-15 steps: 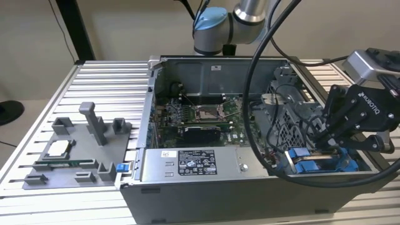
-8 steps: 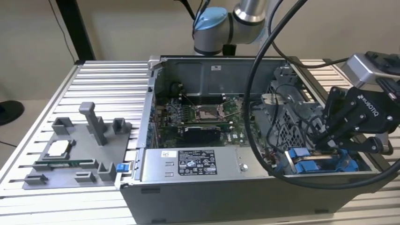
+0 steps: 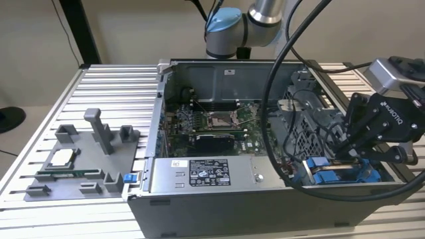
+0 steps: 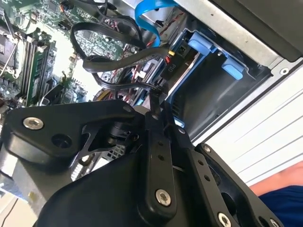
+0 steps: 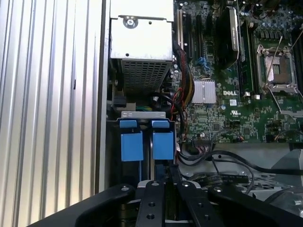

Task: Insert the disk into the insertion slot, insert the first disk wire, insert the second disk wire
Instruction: 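Insert the second disk wire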

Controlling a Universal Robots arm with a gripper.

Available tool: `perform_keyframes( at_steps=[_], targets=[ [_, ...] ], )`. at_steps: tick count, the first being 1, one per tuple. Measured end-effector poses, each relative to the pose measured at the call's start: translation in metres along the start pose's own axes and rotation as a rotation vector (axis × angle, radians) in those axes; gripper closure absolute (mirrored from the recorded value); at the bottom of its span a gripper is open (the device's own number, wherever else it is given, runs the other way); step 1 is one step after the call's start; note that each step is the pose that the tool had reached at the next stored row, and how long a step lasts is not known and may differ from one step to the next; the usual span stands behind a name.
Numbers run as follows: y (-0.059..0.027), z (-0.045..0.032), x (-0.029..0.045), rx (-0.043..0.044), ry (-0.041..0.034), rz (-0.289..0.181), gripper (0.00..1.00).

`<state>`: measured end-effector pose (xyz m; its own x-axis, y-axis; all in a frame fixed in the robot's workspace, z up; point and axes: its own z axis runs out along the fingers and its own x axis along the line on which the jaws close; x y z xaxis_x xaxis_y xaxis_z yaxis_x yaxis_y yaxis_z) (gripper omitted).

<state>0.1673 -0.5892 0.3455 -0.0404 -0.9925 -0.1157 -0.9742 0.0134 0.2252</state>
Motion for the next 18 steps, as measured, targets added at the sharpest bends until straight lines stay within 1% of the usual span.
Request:
perform_keyframes(
  at_steps=[6, 11, 18],
  targets=[
    [-0.0004, 0.0013, -0.0008, -0.0011, -0.0025, 0.0, 1.0],
    [-0.0015, 0.0031, -0.0011, -0.0013, -0.0067, -0.001, 1.0],
    [-0.0029, 0.0056, -0.0022, -0.0015, -0.0094, -0.002, 1.0]
  ],
)
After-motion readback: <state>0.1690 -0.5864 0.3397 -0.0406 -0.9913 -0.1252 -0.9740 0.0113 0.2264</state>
